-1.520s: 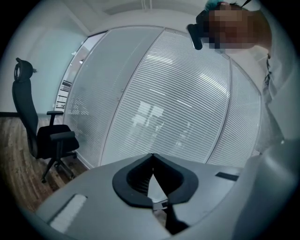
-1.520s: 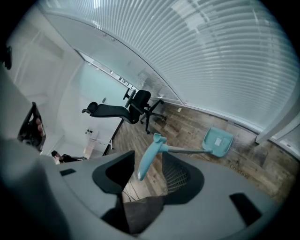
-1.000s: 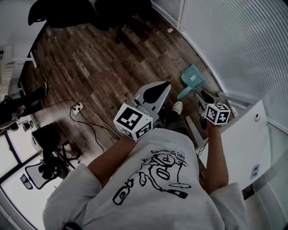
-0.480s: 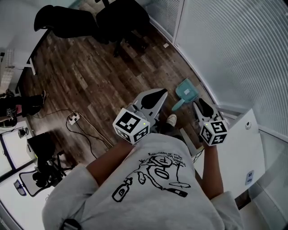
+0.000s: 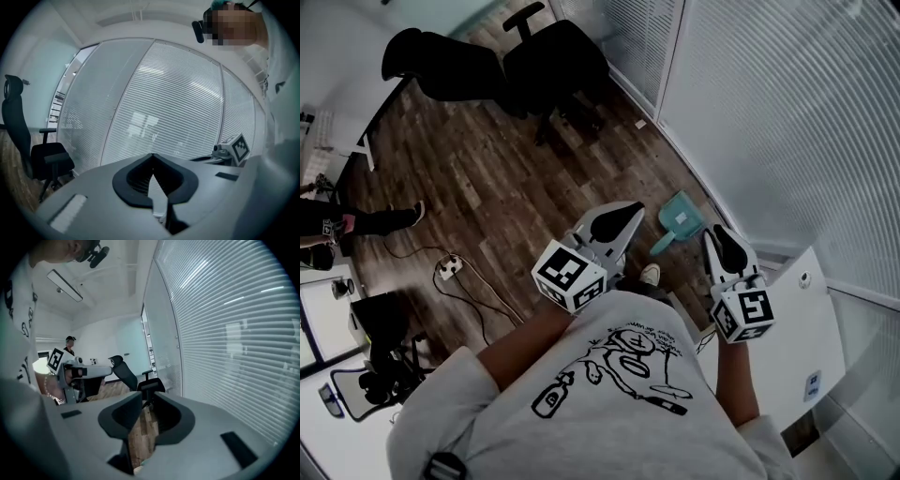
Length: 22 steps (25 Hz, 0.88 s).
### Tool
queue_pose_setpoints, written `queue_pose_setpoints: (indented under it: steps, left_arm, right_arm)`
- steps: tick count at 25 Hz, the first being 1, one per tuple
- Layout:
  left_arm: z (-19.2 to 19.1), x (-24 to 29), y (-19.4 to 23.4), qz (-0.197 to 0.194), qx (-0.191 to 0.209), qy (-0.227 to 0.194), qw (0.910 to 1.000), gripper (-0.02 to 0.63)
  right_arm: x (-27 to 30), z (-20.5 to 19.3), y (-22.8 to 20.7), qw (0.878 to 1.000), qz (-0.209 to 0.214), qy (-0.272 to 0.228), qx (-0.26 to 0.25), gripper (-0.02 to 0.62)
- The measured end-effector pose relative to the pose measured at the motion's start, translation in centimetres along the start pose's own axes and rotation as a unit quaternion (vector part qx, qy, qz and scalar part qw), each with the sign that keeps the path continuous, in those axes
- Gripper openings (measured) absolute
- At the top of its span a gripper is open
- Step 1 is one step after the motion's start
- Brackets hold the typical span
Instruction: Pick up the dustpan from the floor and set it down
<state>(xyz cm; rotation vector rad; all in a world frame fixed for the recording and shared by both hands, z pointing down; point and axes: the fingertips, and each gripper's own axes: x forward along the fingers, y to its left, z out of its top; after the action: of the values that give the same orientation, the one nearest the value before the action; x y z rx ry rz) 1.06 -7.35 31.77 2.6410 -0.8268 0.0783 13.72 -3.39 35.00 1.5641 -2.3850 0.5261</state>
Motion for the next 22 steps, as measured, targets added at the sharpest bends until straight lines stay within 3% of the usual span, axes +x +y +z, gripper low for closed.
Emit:
queue_pose_setpoints:
  steps: [12, 22]
  left_arm:
    - [4.5, -0.2, -0.4, 0.015, 0.02, -0.042, 0.9988, 0.002]
    - [6.6, -0.4, -1.0, 0.025, 0.05, -0.065, 0.9963, 0.002]
  right_arm:
    - [-2.2, 6.9, 1.8, 0.996, -0.022, -0.058, -0.056, 0.037]
    - [-2.4, 10.1, 3.1, 0.992, -0.018, -0.079, -0.097, 0.021]
